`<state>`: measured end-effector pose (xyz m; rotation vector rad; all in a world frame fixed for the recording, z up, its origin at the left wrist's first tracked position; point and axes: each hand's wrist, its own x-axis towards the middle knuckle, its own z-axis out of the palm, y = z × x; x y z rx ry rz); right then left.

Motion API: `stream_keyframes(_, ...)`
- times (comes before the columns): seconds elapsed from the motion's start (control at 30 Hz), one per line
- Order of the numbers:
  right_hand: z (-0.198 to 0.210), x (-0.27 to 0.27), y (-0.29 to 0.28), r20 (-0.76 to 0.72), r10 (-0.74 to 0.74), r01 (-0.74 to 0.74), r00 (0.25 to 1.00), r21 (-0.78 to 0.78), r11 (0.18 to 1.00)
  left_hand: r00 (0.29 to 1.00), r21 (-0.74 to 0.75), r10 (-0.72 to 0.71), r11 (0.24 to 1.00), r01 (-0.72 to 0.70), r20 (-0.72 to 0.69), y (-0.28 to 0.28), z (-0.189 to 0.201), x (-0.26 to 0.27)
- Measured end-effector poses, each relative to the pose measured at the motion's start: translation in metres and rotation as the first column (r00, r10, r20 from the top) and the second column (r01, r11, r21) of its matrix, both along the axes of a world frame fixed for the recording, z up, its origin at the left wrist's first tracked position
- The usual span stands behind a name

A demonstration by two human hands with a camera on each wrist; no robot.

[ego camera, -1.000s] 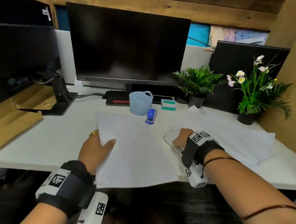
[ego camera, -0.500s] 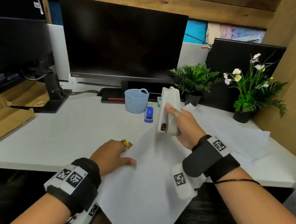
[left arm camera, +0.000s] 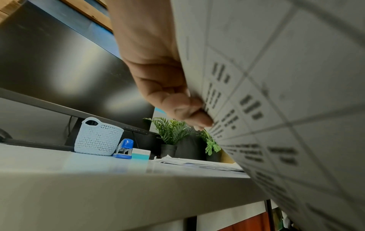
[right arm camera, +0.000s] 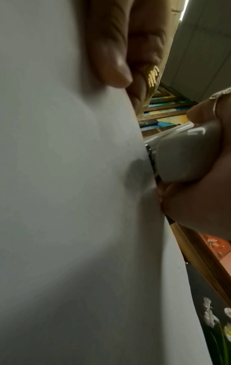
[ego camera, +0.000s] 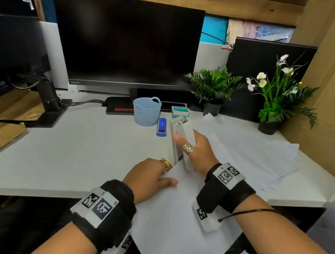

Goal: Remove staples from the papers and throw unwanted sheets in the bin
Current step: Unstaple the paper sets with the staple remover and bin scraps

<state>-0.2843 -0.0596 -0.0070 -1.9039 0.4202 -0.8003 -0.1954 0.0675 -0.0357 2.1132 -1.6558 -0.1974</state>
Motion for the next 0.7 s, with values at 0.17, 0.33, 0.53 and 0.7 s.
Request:
stream_keyframes(0.17,-0.003,0.002,-0.001,-0.013,0.022,-0.022,1.000,-0.016,1.000,1.000,-0.022,0.028,0.999,-0.028,-0.006,0.000,0.001,-0.004)
stream_keyframes(0.33,-0.013,0.008,-0.001,-0.014,-0.016,0.014,1.000,-0.110,0.994,0.998,-0.002,0.038,0.999,-0.037,0.051,0.002,0.000,-0.009)
stream_keyframes(0.53,-0.014,0.010,-0.004,-0.082,0.004,-0.012,0.997,-0.092,0.996,1.000,0.030,0.015,0.999,-0.016,0.027,0.006,0.002,-0.010)
stream_keyframes(0.7,-0.004,0.007,-0.010,-0.140,0.048,-0.054,0.989,-0.041,0.998,1.000,0.033,0.006,0.999,-0.006,-0.007,0.006,0.003,-0.006)
